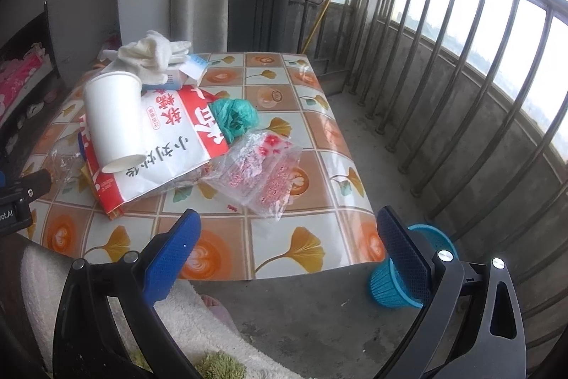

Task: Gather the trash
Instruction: 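Move both tools toward the white paper cup and clear wrapper, then close left tool on the white paper cup while right tool grasps the clear wrapper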

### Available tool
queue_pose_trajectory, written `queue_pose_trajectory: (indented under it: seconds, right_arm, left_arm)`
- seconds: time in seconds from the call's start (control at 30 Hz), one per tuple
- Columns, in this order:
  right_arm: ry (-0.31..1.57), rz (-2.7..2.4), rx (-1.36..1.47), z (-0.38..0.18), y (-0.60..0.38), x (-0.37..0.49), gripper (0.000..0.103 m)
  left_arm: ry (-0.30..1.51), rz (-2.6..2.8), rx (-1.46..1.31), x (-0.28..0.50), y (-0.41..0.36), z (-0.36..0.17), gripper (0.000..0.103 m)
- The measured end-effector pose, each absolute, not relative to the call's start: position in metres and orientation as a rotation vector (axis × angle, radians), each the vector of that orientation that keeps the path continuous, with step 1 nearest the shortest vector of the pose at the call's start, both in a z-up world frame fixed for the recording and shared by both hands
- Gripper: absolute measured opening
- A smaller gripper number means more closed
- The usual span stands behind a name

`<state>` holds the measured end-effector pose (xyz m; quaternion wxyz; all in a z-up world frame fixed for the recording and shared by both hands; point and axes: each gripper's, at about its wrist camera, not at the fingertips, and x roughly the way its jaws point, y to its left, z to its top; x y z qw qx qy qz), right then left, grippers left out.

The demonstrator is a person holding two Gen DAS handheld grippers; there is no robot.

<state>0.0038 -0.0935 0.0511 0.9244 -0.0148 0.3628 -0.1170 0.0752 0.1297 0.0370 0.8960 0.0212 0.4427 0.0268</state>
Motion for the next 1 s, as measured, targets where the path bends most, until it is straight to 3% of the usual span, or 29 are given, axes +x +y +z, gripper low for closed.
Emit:
queue_pose_trajectory:
  seconds: [0.5, 0.7, 1.0]
  right_arm:
    - [0.727, -0.039, -0.037, 0.025, -0.164, 0.061, 0.095]
    - [0.838, 0.085, 0.109, 0.007, -0.174, 0.090, 0.084]
    - [0.928, 0.115, 0.193, -0.017, -0.166, 0.116, 0.083]
  left_arm:
    - [0.774, -0.147, -0.063, 0.072, 0.107, -0.005, 0.098]
    - [0.707, -0.281, -0.241, 0.079, 0.112, 0.010, 0.098]
    - [0.671, -0.227, -0.170, 0.121, 0.093, 0.028, 0.097]
